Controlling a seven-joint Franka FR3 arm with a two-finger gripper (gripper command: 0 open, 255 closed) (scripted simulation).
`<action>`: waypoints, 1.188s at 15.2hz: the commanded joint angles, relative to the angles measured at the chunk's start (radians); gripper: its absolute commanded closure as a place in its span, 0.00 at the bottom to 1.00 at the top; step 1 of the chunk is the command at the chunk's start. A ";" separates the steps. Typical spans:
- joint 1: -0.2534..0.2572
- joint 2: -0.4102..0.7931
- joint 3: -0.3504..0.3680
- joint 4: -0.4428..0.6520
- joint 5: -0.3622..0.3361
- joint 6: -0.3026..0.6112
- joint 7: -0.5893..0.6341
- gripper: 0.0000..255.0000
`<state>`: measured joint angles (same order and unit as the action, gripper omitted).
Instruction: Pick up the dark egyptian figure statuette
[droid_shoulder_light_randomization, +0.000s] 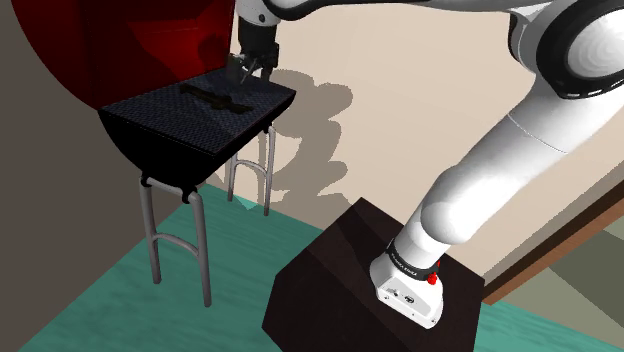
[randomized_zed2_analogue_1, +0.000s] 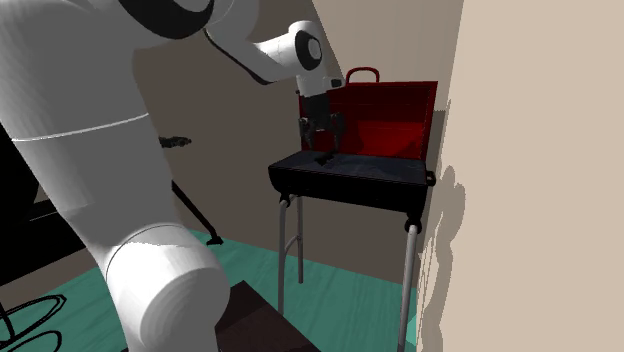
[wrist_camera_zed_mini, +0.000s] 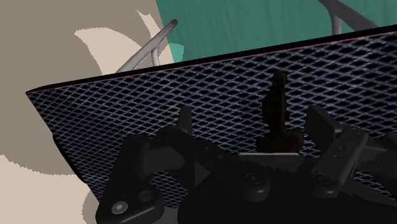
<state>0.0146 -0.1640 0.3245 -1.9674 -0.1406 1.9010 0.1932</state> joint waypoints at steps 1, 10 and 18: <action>0.009 0.064 0.028 0.069 -0.037 -0.002 0.047 0.00; 0.031 0.198 0.058 0.146 -0.123 0.049 0.132 0.00; 0.030 0.204 0.058 0.119 -0.129 0.080 0.140 1.00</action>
<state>0.0450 0.0395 0.3822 -1.8486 -0.2696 1.9809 0.3334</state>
